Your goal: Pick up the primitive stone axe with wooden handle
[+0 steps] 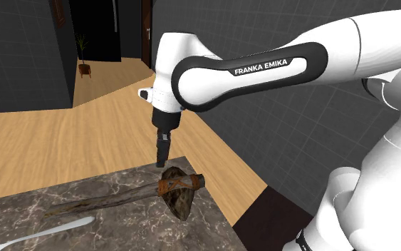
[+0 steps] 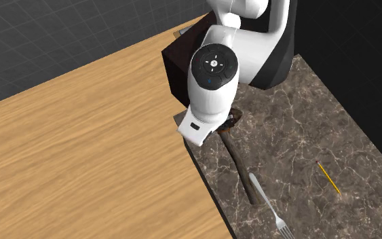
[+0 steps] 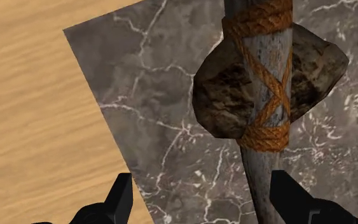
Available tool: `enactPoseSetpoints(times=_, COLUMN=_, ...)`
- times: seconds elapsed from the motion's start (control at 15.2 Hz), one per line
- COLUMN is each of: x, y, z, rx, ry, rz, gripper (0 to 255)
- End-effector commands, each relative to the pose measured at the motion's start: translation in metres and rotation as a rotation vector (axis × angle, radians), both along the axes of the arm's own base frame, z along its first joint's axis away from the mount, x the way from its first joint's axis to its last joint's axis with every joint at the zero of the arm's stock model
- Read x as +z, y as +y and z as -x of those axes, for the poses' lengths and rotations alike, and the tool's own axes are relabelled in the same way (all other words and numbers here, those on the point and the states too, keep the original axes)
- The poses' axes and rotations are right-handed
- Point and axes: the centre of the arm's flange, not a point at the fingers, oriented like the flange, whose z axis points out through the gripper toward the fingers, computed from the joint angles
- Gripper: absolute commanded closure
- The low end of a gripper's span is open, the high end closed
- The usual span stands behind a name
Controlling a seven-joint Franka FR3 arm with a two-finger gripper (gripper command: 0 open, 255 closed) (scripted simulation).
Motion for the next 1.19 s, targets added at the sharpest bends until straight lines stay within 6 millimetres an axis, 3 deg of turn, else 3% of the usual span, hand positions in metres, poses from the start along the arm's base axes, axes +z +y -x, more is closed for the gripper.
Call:
enactPoseSetpoints(times=0.0, x=-0.011, y=0.021, z=0.003, rx=0.074, ry=0.007, rz=-0.005, gripper=0)
enactPoseSetpoints(times=0.4, x=-0.038, y=0.09, z=0.024, rx=0.289, ry=0.029, rz=-0.018, gripper=0)
enactPoseSetpoints(times=0.92, x=-0.079, y=0.093, z=0.025, rx=0.299, ry=0.03, rz=-0.019, gripper=0)
enactPoseSetpoints(times=1.06, x=-0.079, y=0.093, z=0.025, rx=0.299, ry=0.03, rz=-0.019, gripper=0)
enactPoseSetpoints(times=1.12, x=-0.079, y=0.093, z=0.025, rx=0.299, ry=0.03, rz=-0.019, gripper=255)
